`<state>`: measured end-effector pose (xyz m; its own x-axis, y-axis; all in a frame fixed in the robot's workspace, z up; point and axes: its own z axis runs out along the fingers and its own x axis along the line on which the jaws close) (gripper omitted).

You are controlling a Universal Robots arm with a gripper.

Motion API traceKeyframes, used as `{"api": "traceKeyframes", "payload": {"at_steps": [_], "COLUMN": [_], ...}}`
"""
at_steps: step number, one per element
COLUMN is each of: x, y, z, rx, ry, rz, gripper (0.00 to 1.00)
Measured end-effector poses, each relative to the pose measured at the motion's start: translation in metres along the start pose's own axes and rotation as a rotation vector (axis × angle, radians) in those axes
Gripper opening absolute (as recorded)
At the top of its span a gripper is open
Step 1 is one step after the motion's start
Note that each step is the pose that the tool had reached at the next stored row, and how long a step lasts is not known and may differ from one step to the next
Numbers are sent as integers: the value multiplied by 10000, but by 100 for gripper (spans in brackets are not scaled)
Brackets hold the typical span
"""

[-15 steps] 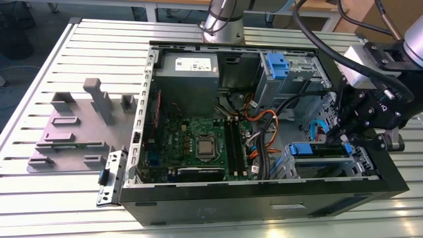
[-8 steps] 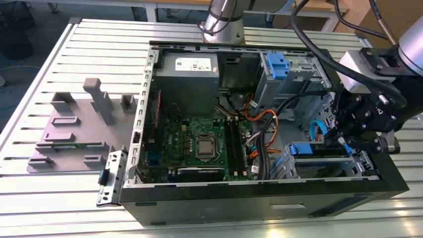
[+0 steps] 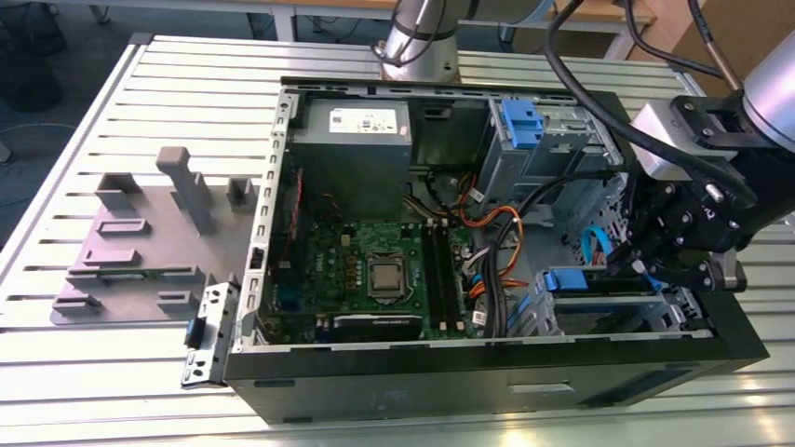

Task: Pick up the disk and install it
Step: 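Insert the second disk wire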

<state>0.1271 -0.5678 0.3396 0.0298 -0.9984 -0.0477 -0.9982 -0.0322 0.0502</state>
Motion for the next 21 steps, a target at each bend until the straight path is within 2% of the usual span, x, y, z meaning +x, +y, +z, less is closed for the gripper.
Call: {"api": "traceKeyframes", "payload": {"at_steps": [8,12,21], "x": [5,13,91], "y": [0,2,9], "z": [43,53,49], "rx": [0,1,1], "ry": [3,-16,-30], "rz": [0,-1,-2], "gripper": [16,16,16]}}
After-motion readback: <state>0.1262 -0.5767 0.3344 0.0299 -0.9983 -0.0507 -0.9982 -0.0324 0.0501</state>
